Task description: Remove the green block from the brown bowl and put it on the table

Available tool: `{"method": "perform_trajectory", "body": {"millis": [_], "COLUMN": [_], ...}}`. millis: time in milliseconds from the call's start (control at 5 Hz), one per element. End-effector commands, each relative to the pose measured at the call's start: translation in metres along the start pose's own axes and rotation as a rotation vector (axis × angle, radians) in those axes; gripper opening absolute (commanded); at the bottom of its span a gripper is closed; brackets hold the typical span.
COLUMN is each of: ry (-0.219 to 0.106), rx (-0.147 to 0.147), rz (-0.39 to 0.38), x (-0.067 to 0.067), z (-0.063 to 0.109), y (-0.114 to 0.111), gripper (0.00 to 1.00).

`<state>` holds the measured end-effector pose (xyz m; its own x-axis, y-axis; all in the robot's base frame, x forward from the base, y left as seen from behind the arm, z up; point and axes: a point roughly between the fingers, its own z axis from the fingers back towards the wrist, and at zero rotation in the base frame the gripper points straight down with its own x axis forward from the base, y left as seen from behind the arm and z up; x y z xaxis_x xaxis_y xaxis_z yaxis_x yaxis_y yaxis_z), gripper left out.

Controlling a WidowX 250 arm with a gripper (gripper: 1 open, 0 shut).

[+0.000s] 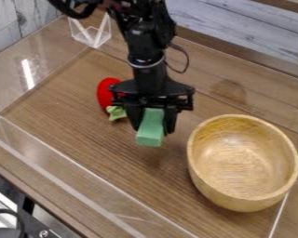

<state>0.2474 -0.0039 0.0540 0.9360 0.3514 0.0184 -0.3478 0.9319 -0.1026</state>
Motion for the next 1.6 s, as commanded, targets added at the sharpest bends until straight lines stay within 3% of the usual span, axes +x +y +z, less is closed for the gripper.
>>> {"method": "perform_trajectory", "body": {"millis": [0, 400, 600, 800, 1200, 1400], "ry": [-0.004, 0.003, 0.014, 0.022, 0.043, 0.046], "rx": [-0.005, -0.008, -0.006, -0.006, 0.002, 0.004], "rz": [-0.038, 0.172, 0.163, 0.151, 0.150, 0.195], "x": [-0.004, -0.001, -0.001, 0.000, 0.032, 0.027], "z": [0.001, -0.014, -0.010, -0.004, -0.020, -0.013], "y": [-0.002, -0.002, -0.001, -0.001, 0.000, -0.007], "gripper": [0.00, 0.00, 0.00, 1.00, 1.00, 1.00]}}
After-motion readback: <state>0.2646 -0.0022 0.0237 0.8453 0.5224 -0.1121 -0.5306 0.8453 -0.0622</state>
